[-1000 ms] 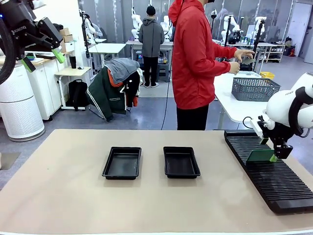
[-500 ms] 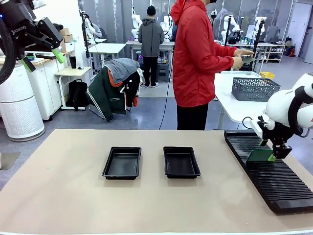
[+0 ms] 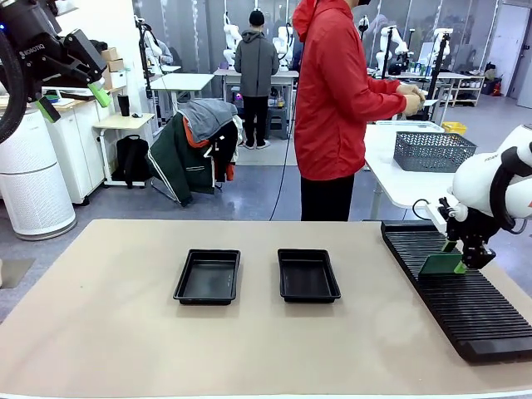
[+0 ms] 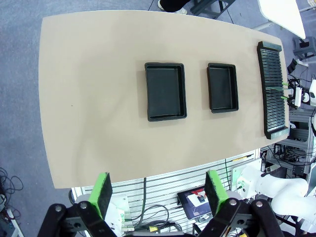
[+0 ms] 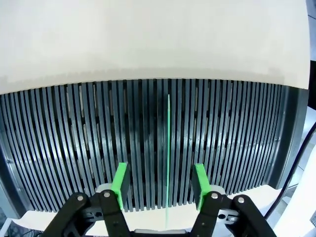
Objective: Inspect and transfer BCBs to ESD trays.
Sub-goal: Pick up the Blank PCB from the PCB Rack and place it in the left ESD tray.
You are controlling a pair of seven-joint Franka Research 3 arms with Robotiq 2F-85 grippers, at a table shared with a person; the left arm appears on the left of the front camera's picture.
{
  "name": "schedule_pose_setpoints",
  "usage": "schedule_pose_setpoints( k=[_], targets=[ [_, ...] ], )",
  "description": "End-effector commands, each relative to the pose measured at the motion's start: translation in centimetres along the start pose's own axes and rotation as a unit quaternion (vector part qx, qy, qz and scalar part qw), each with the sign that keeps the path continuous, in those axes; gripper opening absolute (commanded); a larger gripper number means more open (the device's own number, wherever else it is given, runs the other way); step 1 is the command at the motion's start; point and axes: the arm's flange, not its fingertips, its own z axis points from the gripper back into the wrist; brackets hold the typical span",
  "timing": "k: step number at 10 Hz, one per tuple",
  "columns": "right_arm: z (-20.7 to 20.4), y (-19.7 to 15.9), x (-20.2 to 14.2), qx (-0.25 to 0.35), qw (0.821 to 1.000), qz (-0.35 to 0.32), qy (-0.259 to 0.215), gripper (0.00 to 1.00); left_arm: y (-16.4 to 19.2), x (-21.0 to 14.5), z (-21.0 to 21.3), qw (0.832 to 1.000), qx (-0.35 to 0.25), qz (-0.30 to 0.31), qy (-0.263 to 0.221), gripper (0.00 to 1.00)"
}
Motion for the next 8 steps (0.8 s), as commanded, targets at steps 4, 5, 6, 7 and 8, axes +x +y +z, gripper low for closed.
schedule_pose_setpoints(
  k=[4,5,6,7,8],
  targets=[
    [-0.97,0.19,-0.74,-0.021,1.000,0.008,-0.018,0.44,0.00,-0.02,-0.05,1.000,-0.002,0.000,0.000,1.00],
    [-1.05,0.18,-0.79,-0.025,0.999,0.011,-0.020,0.47,0.00,-0.02,-0.05,1.000,-0.002,0.000,0.000,1.00],
    [-1.09,0.22,-0.83,-0.026,0.999,0.011,-0.021,0.37,0.00,-0.02,-0.05,1.000,-0.002,0.000,0.000,1.00],
    [-1.17,0.22,-0.93,-0.025,0.999,0.009,-0.020,0.40,0.00,-0.02,-0.05,1.000,-0.002,0.000,0.000,1.00],
    [-1.22,0.26,-0.92,-0.026,0.999,0.010,-0.021,0.30,0.00,-0.02,-0.05,1.000,-0.002,0.000,0.000,1.00]
  ],
)
